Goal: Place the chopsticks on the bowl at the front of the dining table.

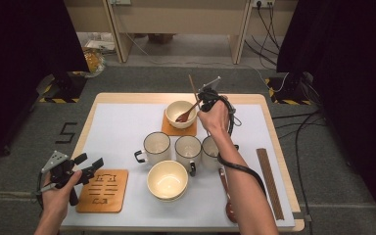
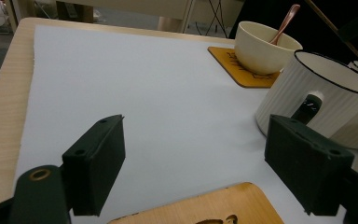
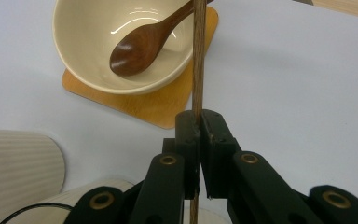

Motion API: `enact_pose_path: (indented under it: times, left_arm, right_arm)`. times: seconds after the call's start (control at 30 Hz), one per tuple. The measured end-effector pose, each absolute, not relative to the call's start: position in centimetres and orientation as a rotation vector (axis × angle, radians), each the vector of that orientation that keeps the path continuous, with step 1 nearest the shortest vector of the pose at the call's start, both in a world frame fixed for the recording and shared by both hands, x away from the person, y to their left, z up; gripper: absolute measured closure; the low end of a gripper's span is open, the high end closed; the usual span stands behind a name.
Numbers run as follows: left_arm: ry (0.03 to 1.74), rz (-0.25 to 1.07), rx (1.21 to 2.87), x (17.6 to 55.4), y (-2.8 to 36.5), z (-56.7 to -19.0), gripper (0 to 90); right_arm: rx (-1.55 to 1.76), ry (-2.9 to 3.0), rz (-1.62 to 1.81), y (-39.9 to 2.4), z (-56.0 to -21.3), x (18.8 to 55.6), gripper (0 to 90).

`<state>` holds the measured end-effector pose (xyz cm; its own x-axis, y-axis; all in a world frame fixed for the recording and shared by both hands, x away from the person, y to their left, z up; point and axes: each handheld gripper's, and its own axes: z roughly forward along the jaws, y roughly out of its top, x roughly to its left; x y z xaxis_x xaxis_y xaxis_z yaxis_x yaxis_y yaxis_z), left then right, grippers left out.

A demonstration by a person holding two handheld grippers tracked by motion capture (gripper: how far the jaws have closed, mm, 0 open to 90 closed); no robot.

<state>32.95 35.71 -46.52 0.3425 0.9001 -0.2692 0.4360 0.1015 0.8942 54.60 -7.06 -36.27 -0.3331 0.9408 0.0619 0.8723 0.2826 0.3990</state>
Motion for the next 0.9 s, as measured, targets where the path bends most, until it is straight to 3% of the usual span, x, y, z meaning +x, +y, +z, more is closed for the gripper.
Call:
enact_pose_path:
  times: [0.9]
  left_arm:
    - [1.265,0.532,1.515,33.0,35.6,-46.6,19.6]
  right_arm:
    - [1.686,2.365,0.554,-6.9,-37.7,54.8,86.0]
